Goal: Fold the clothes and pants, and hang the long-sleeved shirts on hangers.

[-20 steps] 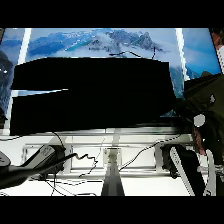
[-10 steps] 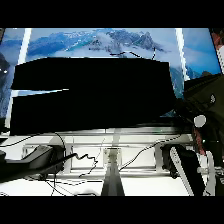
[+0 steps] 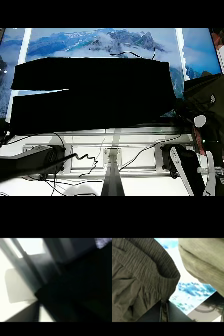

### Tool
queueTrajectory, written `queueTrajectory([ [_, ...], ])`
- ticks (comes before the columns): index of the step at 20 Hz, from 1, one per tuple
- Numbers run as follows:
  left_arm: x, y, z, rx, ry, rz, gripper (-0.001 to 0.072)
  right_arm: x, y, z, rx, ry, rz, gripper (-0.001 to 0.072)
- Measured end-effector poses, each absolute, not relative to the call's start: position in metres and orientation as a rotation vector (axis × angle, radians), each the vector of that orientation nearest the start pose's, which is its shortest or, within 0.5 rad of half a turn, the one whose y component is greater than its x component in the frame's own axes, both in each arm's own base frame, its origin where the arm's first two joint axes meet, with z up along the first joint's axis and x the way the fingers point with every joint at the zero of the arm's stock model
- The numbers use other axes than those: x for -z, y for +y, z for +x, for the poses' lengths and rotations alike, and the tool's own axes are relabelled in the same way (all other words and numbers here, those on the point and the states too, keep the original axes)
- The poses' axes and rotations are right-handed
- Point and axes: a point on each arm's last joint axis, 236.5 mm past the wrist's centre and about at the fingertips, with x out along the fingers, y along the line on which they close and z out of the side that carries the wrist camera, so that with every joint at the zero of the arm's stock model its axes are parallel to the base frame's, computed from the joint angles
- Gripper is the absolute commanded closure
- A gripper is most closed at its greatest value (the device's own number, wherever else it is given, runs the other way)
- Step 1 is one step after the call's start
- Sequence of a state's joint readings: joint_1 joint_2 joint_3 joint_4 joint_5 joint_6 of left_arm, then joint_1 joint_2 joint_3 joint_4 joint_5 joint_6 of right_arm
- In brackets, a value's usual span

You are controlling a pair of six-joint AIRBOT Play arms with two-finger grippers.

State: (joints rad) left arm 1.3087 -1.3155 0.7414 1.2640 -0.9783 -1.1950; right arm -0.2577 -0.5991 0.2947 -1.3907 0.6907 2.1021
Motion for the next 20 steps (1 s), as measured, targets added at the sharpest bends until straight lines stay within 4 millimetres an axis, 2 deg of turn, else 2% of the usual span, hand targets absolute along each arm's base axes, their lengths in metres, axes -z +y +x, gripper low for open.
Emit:
queueTrajectory([
  [1, 0.121, 0.261, 0.134, -0.693, 1.192, -0.960, 0.0695, 0.058, -0.039, 0.256, 0.456, 0.898, 0.798, 0.0698],
  [4, 0.123, 0.261, 0.137, -0.680, 1.194, -0.963, 0.0695, 0.055, -0.039, 0.256, 0.453, 0.904, 0.792, 0.0699],
  [6, 0.116, 0.269, 0.138, -0.687, 1.179, -0.925, 0.0696, 0.048, -0.041, 0.256, 0.444, 0.910, 0.761, 0.0699],
  [7, 0.108, 0.279, 0.139, -0.707, 1.156, -0.887, 0.0697, 0.044, -0.042, 0.256, 0.439, 0.916, 0.740, 0.0699],
  [9, 0.077, 0.291, 0.155, -0.725, 1.047, -0.854, 0.0697, 0.033, -0.045, 0.256, 0.434, 0.911, 0.700, 0.0699],
  [10, 0.068, 0.285, 0.152, -0.711, 1.063, -0.839, 0.0698, 0.029, -0.046, 0.256, 0.431, 0.908, 0.686, 0.0699],
  [11, 0.056, 0.290, 0.147, -0.738, 1.053, -0.792, 0.0698, 0.025, -0.047, 0.256, 0.429, 0.904, 0.676, 0.0699],
  [12, 0.041, 0.295, 0.151, -0.758, 1.006, -0.767, 0.0699, 0.022, -0.048, 0.255, 0.427, 0.904, 0.664, 0.0698],
  [14, 0.022, 0.291, 0.151, -0.769, 0.976, -0.747, 0.0699, 0.019, -0.049, 0.255, 0.417, 0.904, 0.635, 0.0699],
  [18, 0.002, 0.286, 0.159, -0.778, 0.933, -0.726, 0.0699, 0.014, -0.050, 0.254, 0.398, 0.911, 0.593, 0.0700],
  [20, -0.007, 0.284, 0.177, -0.747, 0.910, -0.679, 0.0699, 0.005, -0.050, 0.255, 0.382, 0.911, 0.561, 0.0701],
])
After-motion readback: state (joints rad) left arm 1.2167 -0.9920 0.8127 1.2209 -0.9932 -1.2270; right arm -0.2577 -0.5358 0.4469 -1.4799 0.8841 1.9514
